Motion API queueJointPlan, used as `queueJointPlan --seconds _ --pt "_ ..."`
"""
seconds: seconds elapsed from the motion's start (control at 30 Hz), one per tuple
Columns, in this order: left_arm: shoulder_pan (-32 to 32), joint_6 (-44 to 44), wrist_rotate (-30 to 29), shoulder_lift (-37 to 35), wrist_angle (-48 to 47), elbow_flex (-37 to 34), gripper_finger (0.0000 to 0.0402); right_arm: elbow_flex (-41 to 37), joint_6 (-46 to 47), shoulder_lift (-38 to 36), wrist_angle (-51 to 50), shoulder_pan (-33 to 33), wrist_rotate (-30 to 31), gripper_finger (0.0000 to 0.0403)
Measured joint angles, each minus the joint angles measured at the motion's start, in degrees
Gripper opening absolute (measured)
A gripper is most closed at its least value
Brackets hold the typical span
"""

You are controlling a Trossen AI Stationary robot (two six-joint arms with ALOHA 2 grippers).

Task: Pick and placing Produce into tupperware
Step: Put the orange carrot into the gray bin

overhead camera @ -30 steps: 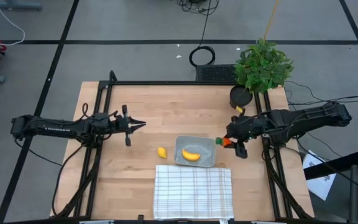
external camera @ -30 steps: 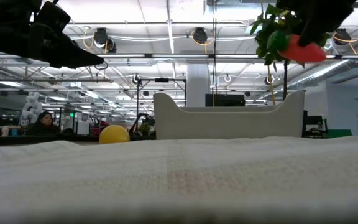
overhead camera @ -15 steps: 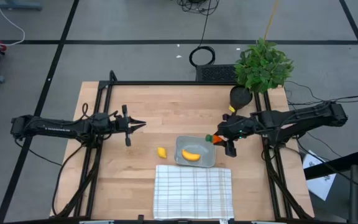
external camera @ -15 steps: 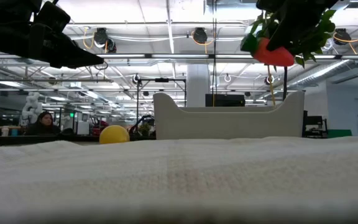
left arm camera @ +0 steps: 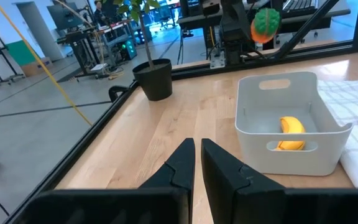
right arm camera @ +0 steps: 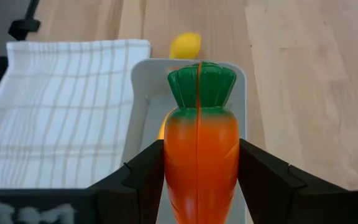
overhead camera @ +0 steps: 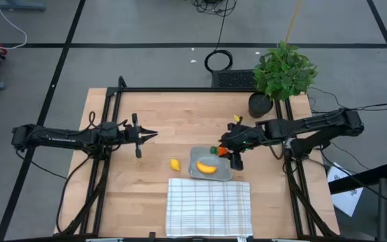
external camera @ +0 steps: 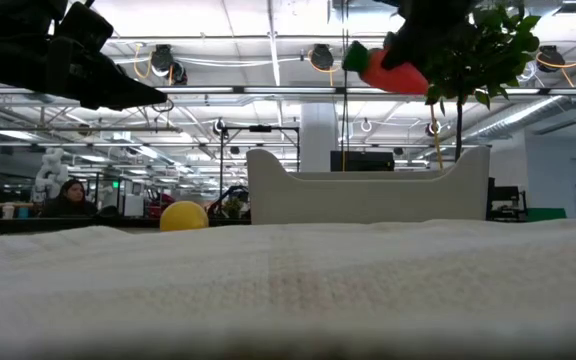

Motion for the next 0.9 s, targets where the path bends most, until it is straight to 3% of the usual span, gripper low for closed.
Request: queueJointPlan --seconds 0.3,0.63,0.9 --pt "0.0 -0.1 0.0 0.0 -0.2 0.0 0.0033 0.5 -0.1 6.8 0.5 0.0 -1.4 0.0173" --pt "0.0 -0.3 0.0 0.0 -0.5 0.0 0.0033 0.5 -8.0 11.9 2.7 2.4 -1.4 0.0173" --pt "0.0 -0.3 0.4 0.0 -0.5 0.0 0.0033 -1.9 -4.5 12.7 9.5 2.7 -1.1 0.0173"
